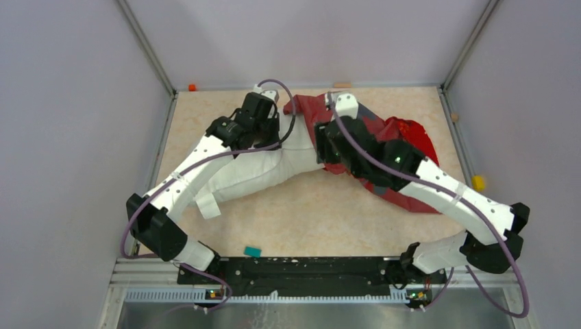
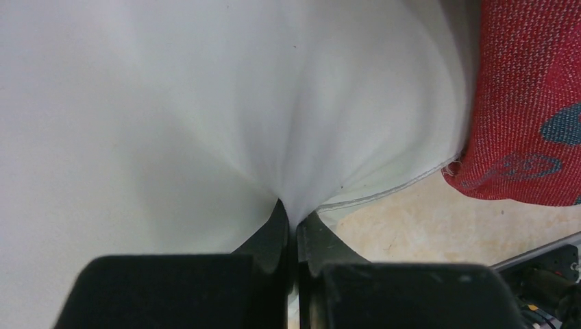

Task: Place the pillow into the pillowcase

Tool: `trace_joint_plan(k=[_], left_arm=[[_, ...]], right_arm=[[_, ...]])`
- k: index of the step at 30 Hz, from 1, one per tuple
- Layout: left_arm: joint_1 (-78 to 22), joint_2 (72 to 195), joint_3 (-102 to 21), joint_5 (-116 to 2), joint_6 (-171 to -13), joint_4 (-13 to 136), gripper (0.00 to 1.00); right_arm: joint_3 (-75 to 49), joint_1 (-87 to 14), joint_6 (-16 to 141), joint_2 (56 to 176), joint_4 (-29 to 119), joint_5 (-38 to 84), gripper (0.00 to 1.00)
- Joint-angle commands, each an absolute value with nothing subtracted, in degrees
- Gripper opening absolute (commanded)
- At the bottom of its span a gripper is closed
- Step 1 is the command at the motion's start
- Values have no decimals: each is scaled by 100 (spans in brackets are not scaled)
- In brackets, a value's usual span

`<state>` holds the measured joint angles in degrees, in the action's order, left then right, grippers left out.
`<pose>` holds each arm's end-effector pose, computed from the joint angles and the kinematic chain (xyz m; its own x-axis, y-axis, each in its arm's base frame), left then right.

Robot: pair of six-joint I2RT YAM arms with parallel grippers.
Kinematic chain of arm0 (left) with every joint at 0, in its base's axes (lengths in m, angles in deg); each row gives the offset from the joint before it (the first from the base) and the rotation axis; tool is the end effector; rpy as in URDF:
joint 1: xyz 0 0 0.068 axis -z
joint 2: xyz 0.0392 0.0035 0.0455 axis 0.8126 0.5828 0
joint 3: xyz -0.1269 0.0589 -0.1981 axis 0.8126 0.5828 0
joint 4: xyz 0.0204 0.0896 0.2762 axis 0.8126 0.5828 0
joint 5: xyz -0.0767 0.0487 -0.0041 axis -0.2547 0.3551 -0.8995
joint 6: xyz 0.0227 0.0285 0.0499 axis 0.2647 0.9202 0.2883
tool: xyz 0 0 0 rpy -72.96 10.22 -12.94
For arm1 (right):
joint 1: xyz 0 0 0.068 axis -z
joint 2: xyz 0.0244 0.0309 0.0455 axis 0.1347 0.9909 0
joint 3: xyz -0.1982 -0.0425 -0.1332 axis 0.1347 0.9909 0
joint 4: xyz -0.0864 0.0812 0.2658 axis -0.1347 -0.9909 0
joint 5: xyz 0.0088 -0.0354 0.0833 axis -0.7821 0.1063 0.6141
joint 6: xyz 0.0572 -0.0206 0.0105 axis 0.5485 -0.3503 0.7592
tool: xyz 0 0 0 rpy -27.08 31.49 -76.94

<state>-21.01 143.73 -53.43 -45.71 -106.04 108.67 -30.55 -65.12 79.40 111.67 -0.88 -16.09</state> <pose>0.3045 -0.1975 0.3197 -0.7547 -0.0165 -0.6558 0.2148 0.9384 -0.2708 0.1893 0.2502 0.4198 -0.4323 -0.0493 -0.9004 -0.3220 0.9411 0.1030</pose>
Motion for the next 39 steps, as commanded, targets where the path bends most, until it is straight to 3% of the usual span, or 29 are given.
trace_joint_plan(k=[1, 6, 8, 12, 20, 23, 25, 26, 33, 36, 39], left_arm=[[-2177, 14051, -5897, -5083, -10809, 10361, 0], [-2217, 14068, -5981, -5089, -10796, 10392, 0], [-2236, 14066, -5975, -5093, -10803, 10390, 0], [-2260, 14023, -5931, -5087, -10796, 10384, 0], [-2302, 13963, -5956, -5085, -10705, 10445, 0], [-2310, 13954, -6025, -5050, -10646, 10500, 0], [-2307, 13952, -6094, -5013, -10586, 10527, 0], [-2306, 13947, -6113, -5012, -10542, 10529, 0], [-2299, 13960, -6124, -5183, -10407, 10388, 0], [-2290, 13955, -6079, -5278, -10442, 10337, 0], [-2283, 13900, -6071, -5292, -10440, 10340, 0]], right_arm=[[-1971, -7177, 8760, 11032, -203, -2778, 53], [-570, -7384, 9464, 10852, 158, -3138, 50], [-210, -7369, 9431, 10813, 533, -3257, 54], [-50, -6931, 9176, 11086, 1028, -3330, 67], [-177, -6332, 8312, 11530, 1900, -3421, 69], [-697, -6325, 8057, 11727, 1711, -3577, 57], [-1221, -6336, 7849, 11758, 1385, -3466, 11], [-1555, -6362, 7708, 11732, 1263, -3261, 0], [-4130, -6473, 6998, 11710, 471, 3, 0], [-4401, -6004, 7172, 11760, 524, 1592, 0], [-3929, -5158, 7511, 11804, 924, 3040, 0]])
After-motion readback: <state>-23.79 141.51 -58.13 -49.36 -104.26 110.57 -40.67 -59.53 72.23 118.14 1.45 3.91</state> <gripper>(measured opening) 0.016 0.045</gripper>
